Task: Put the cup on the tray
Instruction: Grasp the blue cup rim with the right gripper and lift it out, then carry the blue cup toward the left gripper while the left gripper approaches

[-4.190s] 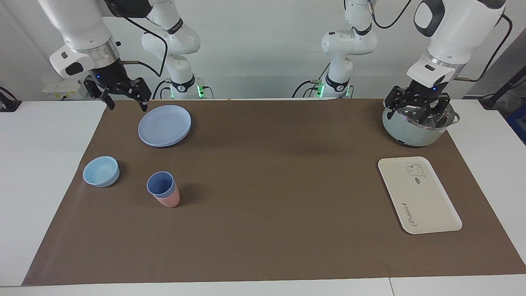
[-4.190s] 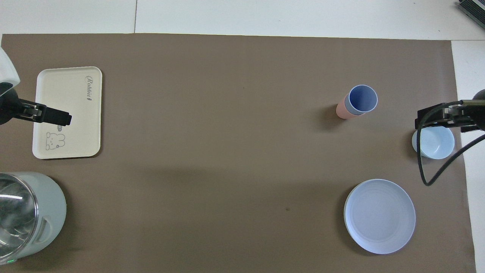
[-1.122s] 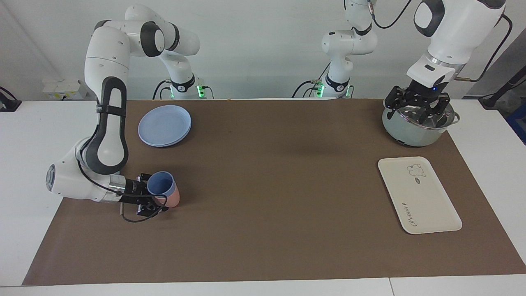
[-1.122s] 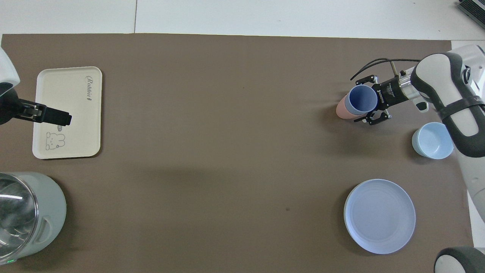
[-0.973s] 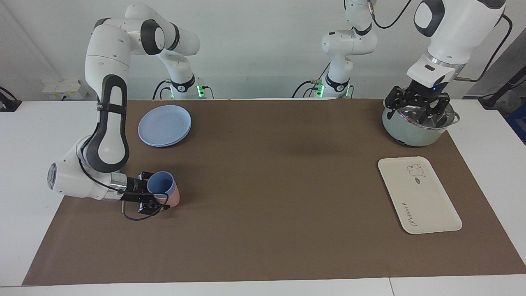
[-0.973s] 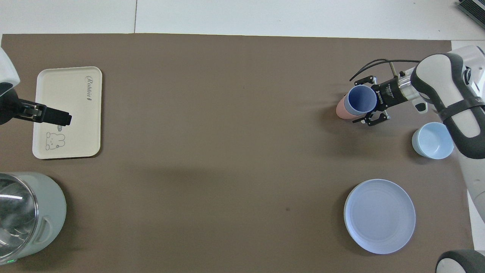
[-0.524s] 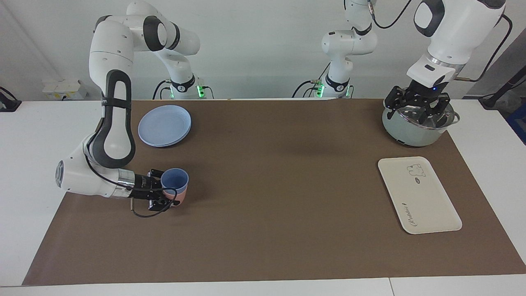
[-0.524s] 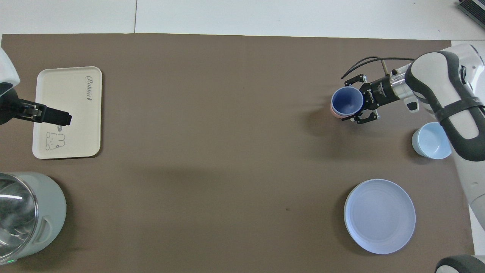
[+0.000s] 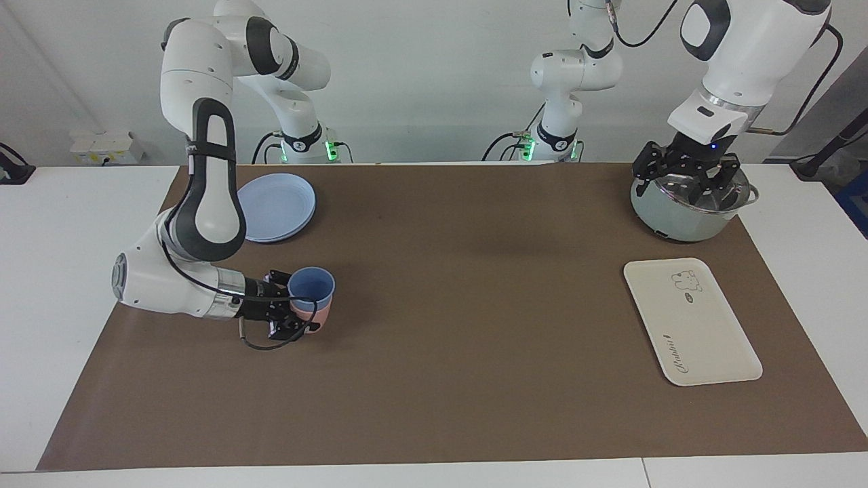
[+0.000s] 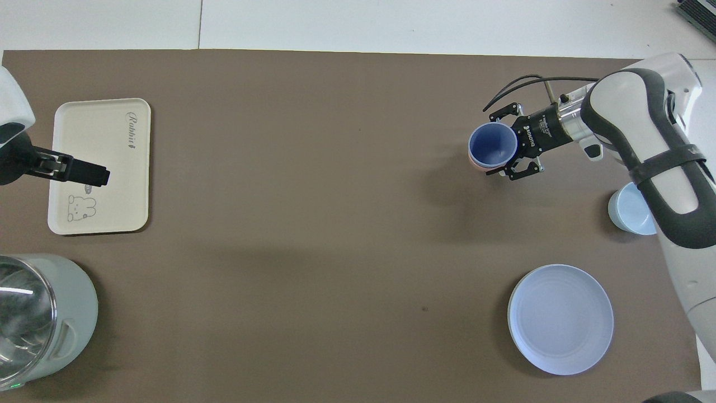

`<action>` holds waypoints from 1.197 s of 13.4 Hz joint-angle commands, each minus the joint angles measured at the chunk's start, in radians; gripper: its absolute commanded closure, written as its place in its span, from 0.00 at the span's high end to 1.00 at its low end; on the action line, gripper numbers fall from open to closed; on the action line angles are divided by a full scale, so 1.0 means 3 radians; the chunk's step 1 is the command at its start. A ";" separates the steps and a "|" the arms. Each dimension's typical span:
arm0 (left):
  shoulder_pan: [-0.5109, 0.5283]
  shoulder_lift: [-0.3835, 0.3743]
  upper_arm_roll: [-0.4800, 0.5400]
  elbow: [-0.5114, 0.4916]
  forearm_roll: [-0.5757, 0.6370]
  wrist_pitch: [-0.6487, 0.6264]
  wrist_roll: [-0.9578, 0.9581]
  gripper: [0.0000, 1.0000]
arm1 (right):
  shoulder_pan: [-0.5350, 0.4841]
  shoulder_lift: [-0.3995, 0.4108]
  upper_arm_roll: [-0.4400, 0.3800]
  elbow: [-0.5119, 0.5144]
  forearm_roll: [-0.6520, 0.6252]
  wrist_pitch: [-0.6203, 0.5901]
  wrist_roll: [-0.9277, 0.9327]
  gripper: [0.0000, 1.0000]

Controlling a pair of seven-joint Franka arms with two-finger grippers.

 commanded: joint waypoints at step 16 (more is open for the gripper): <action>-0.1464 0.0003 -0.0056 -0.0691 -0.0478 0.2154 -0.3242 0.72 | 0.1297 -0.0421 0.0013 -0.0058 0.0102 0.1083 0.1374 0.00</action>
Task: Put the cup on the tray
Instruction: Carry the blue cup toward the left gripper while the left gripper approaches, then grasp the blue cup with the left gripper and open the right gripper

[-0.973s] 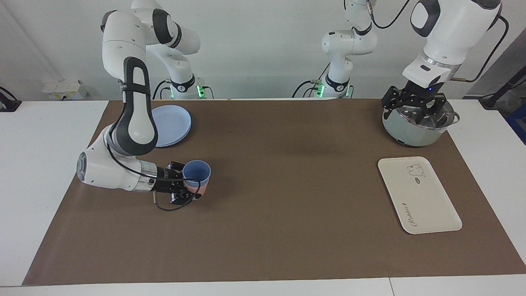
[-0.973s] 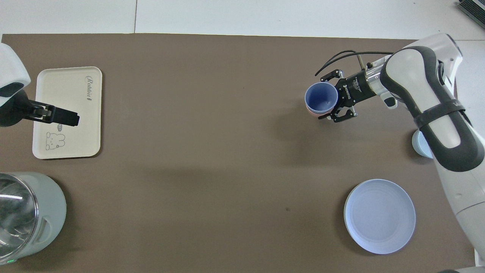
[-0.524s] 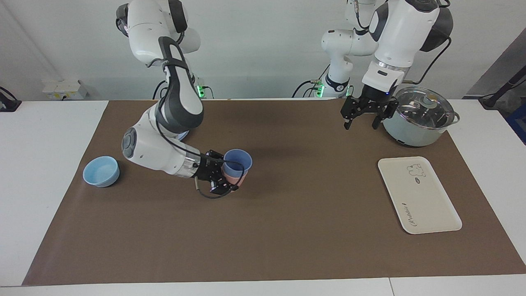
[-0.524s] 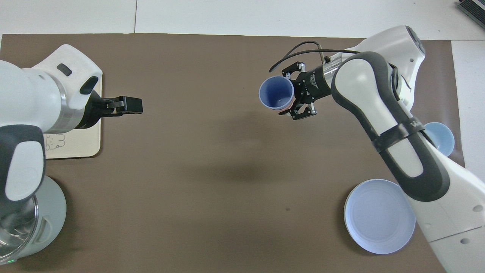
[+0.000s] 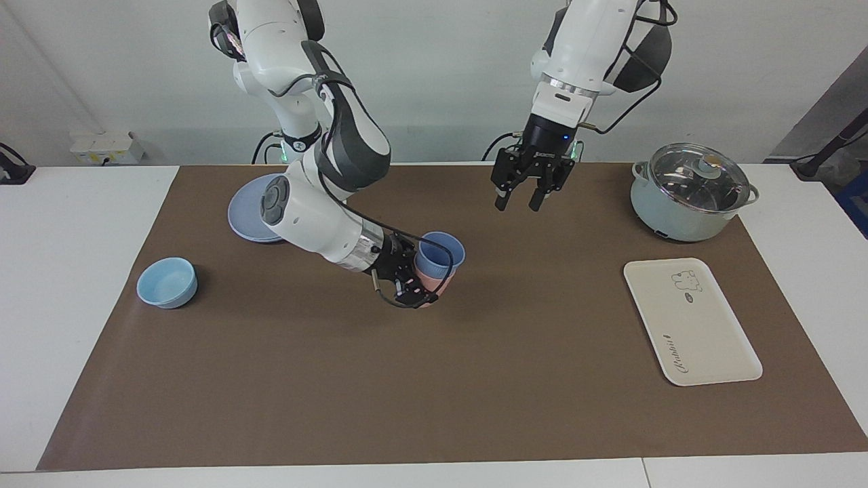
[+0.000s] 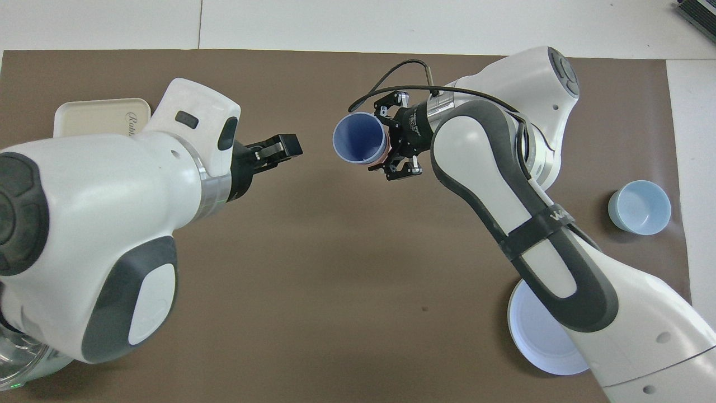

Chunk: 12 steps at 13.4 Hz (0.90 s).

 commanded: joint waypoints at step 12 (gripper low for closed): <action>-0.0207 0.0527 0.0062 -0.0048 -0.0071 0.0827 -0.0338 0.11 | 0.0116 -0.0137 -0.0014 -0.0048 0.0012 0.0092 0.0176 0.00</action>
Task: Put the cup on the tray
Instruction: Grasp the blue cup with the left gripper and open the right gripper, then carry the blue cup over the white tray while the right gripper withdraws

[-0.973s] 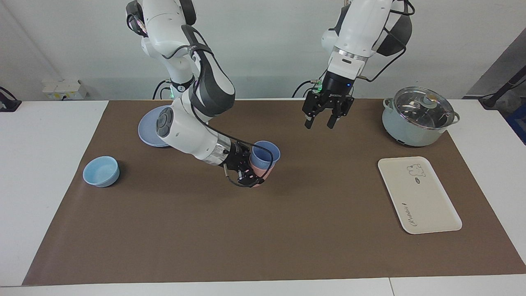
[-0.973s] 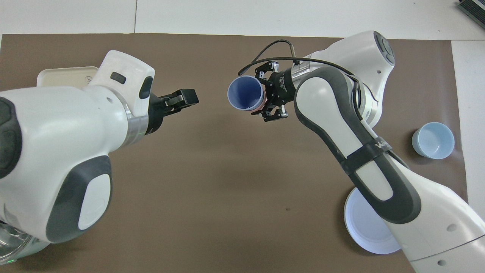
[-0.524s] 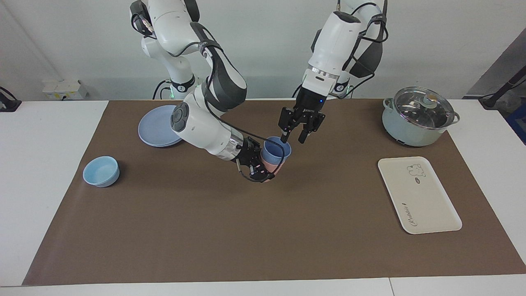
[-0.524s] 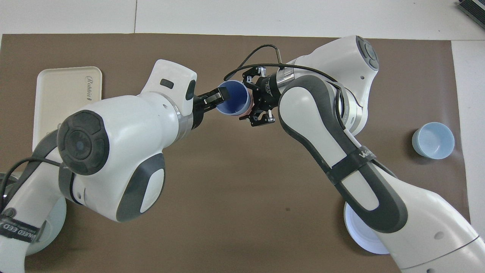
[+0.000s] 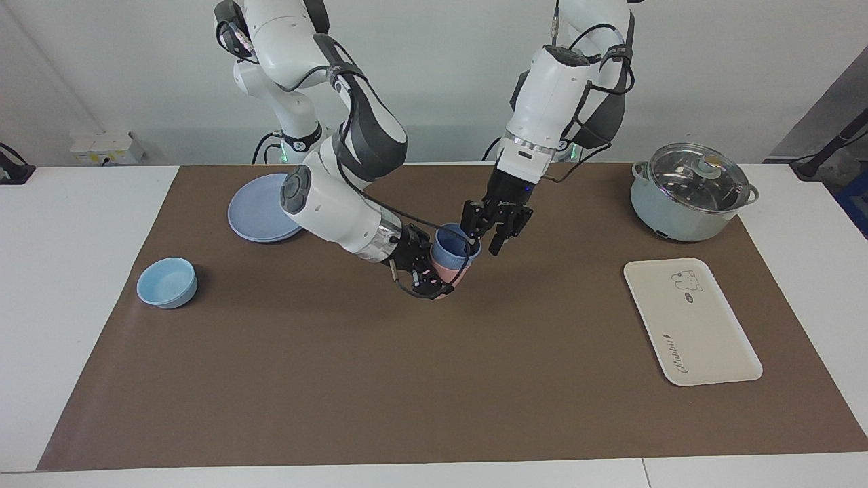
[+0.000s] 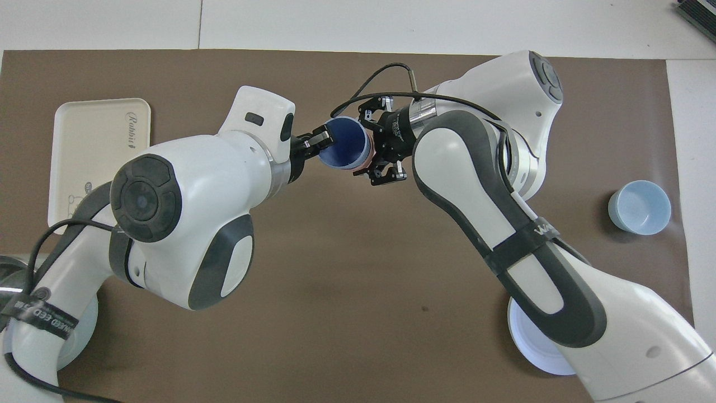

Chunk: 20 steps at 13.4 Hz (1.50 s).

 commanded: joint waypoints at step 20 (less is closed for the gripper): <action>0.1691 -0.0593 0.0115 0.0152 -0.0190 -0.1523 0.2207 0.00 | -0.0899 -0.0301 -0.0036 -0.0309 -0.0056 -0.0161 -0.0088 0.00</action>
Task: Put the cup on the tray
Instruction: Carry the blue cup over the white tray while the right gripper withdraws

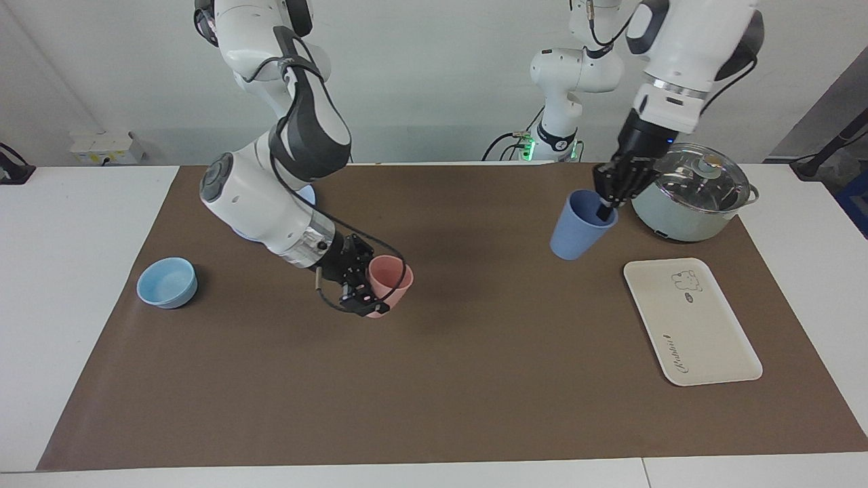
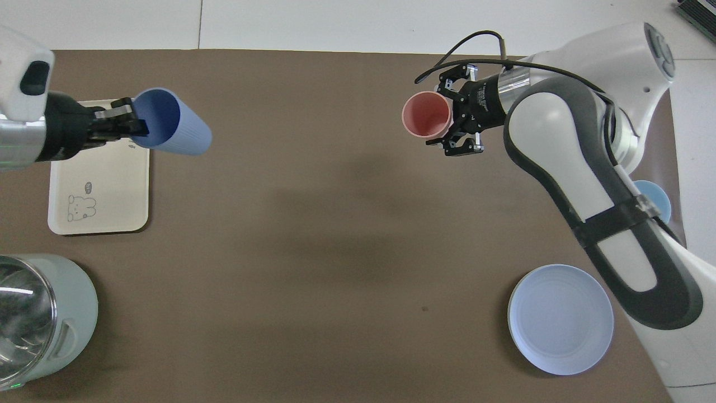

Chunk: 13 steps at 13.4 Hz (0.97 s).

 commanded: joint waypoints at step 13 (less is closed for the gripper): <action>0.1364 0.0897 -0.0040 -0.0646 -0.0931 0.1160 0.2762 0.00 | -0.1314 -0.0016 0.0030 -0.1298 0.1002 0.0296 -0.1207 0.00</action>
